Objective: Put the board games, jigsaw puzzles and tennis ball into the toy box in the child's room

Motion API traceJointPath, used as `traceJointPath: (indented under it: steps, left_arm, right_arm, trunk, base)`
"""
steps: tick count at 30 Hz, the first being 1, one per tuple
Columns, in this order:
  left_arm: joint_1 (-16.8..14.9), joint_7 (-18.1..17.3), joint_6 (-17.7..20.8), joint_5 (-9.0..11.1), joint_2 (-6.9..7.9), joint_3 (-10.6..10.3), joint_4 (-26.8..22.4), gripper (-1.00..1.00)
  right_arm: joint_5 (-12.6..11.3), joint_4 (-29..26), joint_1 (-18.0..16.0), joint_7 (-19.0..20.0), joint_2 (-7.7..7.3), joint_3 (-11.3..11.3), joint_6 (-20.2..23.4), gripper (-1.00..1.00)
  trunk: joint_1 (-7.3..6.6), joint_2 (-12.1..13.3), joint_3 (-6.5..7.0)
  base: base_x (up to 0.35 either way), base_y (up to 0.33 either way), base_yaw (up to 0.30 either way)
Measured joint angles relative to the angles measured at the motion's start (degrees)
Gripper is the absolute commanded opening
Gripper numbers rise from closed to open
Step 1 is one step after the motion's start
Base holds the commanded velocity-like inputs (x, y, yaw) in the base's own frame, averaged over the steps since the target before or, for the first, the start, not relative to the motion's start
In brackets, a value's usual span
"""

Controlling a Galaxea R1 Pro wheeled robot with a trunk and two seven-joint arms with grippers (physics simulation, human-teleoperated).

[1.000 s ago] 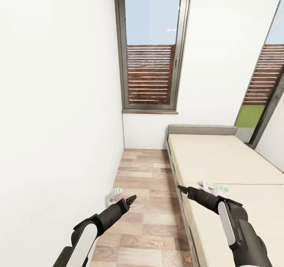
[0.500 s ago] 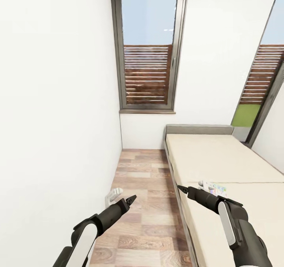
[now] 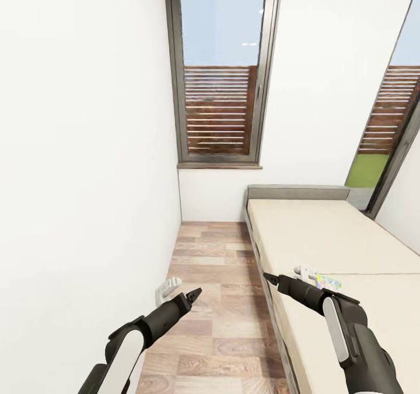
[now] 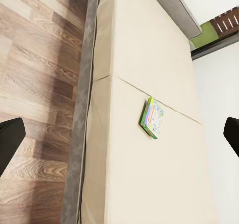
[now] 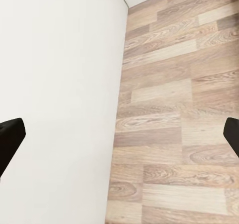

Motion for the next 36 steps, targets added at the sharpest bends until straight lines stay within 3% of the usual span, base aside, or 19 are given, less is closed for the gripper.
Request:
traceJointPath:
  steps: [25, 36]
  left_arm:
    - [0.0, 0.0, 0.1, 0.1, -0.09, 0.0, 0.0, 1.0]
    - [0.0, -0.1, 0.1, 0.1, -0.03, 0.0, 0.0, 1.0]
  right_arm:
    - [0.0, -0.1, 0.0, 0.5, -0.39, 0.0, 0.0, 1.0]
    - [0.0, -0.1, 0.0, 0.8, -0.41, 0.0, 0.0, 1.0]
  trunk:
    - [0.0, 0.0, 0.0]
    - [-0.01, 0.0, 0.0]
  base:
    - [0.015, 0.008, -0.001]
    - [0.143, 0.0, 0.0]
